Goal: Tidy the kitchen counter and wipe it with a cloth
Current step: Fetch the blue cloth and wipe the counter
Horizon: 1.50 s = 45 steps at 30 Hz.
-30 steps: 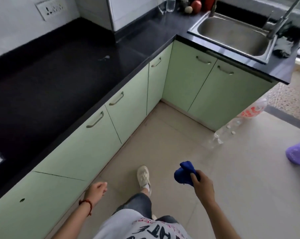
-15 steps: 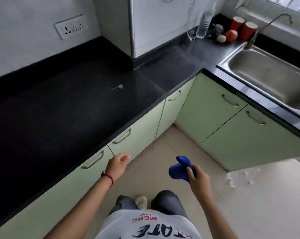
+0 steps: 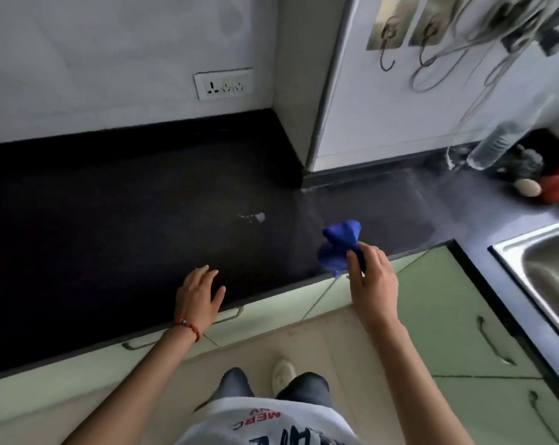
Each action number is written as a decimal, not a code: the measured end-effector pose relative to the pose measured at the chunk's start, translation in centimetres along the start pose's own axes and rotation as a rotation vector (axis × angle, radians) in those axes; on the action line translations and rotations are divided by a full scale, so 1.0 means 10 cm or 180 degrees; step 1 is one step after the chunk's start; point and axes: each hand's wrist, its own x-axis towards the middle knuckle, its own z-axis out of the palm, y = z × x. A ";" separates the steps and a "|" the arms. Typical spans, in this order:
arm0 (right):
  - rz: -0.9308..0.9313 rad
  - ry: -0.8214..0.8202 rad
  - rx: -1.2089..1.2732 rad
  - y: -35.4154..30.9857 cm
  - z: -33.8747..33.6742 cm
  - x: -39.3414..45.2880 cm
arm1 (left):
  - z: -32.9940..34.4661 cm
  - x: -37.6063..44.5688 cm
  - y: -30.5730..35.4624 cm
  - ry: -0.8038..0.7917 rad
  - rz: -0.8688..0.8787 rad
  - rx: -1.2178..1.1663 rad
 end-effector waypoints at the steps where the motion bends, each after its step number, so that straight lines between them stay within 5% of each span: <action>1: -0.0239 0.0003 -0.0059 -0.01 0.04 0.14 | 0.02 0.04 0.00 -0.0018 -0.0128 0.0096; 6: -0.0933 -0.0727 -0.0529 0.11 0.58 0.33 | 0.06 0.13 -0.03 0.0043 -0.0353 0.0366; 9: -0.0750 -0.1491 -0.0558 0.20 0.90 0.19 | 0.04 0.15 -0.06 0.0026 -0.0362 0.0334; 14: -0.0353 -0.1318 -0.0627 0.14 1.16 0.24 | 0.02 0.22 -0.16 0.0090 -0.0339 0.0398; 18: -0.0166 -0.1986 -0.0908 0.09 1.42 0.27 | -0.01 0.32 -0.24 0.0042 -0.0373 0.0436; 24: -0.1278 -0.2502 -0.1184 -0.04 1.78 0.58 | -0.02 0.39 -0.38 -0.0109 -0.0369 0.0732; 27: -0.1287 -0.2442 -0.1142 -0.13 2.03 0.97 | -0.01 0.38 -0.38 -0.0128 -0.0380 0.0801; 32: -0.0348 -0.2127 -0.1175 -0.35 2.30 1.17 | 0.01 0.39 -0.40 -0.0077 -0.0375 0.0776; 39: -0.1841 -0.2522 -0.1107 -0.29 2.19 0.86 | 0.03 0.42 -0.41 -0.0005 -0.0356 0.0797; 45: -0.0523 -0.2169 -0.1321 -0.56 2.52 1.27 | 0.03 0.44 -0.43 -0.0011 -0.0372 0.0933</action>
